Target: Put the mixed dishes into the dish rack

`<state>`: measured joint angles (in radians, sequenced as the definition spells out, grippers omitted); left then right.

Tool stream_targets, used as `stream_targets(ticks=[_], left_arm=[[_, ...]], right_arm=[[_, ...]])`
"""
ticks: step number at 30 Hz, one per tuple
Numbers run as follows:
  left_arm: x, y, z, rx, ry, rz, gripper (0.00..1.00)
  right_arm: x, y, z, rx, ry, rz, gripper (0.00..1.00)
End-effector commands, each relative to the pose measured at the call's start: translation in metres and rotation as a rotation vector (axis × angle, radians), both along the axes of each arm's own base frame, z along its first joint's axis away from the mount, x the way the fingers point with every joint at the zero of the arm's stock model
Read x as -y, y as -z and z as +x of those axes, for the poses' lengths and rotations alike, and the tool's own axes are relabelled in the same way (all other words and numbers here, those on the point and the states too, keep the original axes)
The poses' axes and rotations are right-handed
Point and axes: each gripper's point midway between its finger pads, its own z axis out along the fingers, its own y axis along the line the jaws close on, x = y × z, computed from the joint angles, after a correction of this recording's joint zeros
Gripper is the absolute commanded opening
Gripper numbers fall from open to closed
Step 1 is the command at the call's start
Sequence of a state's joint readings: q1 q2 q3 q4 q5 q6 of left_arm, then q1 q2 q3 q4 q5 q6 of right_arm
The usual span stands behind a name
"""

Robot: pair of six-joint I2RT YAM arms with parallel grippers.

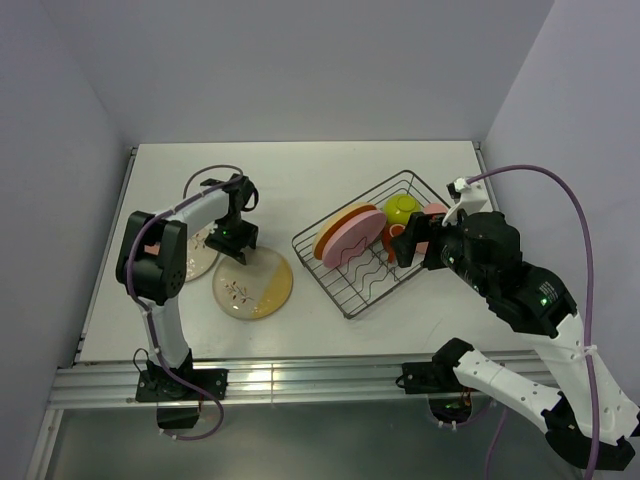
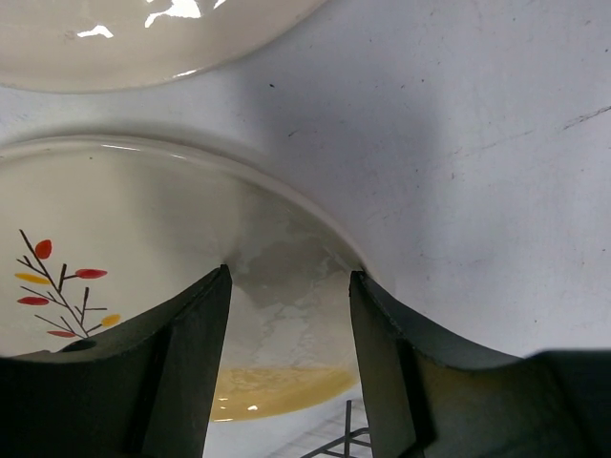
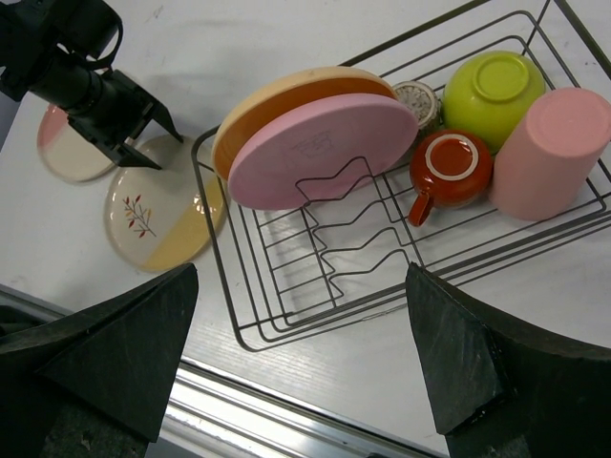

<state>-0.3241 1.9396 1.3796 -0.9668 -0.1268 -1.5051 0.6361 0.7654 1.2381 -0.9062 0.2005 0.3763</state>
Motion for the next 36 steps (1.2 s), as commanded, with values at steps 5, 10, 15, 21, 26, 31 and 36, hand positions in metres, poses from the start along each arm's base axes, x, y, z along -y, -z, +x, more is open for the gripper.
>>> stream_targets(ticks=[5,10,15,21,26,31,36], left_arm=[[0.004,-0.015,0.019,0.067,-0.022,-0.009,0.60],[0.009,-0.008,0.021,0.043,-0.016,-0.025,0.59],[0.011,-0.006,0.021,0.063,-0.017,-0.042,0.54],[0.007,0.003,0.022,-0.003,-0.018,0.001,0.60],[-0.002,0.014,0.014,-0.075,-0.020,0.068,0.59],[-0.013,0.015,0.016,-0.080,-0.036,0.132,0.47],[-0.015,0.018,0.020,-0.078,-0.037,0.151,0.23]], right_arm=[[-0.003,-0.021,0.004,0.063,-0.013,0.030,0.96],[0.001,-0.024,0.002,0.070,-0.003,0.025,0.96],[0.003,-0.024,0.001,0.072,-0.001,0.024,0.96],[0.000,-0.029,0.000,0.078,-0.013,0.037,0.96],[0.003,-0.032,-0.001,0.086,-0.006,0.037,0.96],[0.001,-0.029,0.001,0.084,-0.009,0.033,0.96],[-0.002,-0.028,0.004,0.076,-0.012,0.027,0.96]])
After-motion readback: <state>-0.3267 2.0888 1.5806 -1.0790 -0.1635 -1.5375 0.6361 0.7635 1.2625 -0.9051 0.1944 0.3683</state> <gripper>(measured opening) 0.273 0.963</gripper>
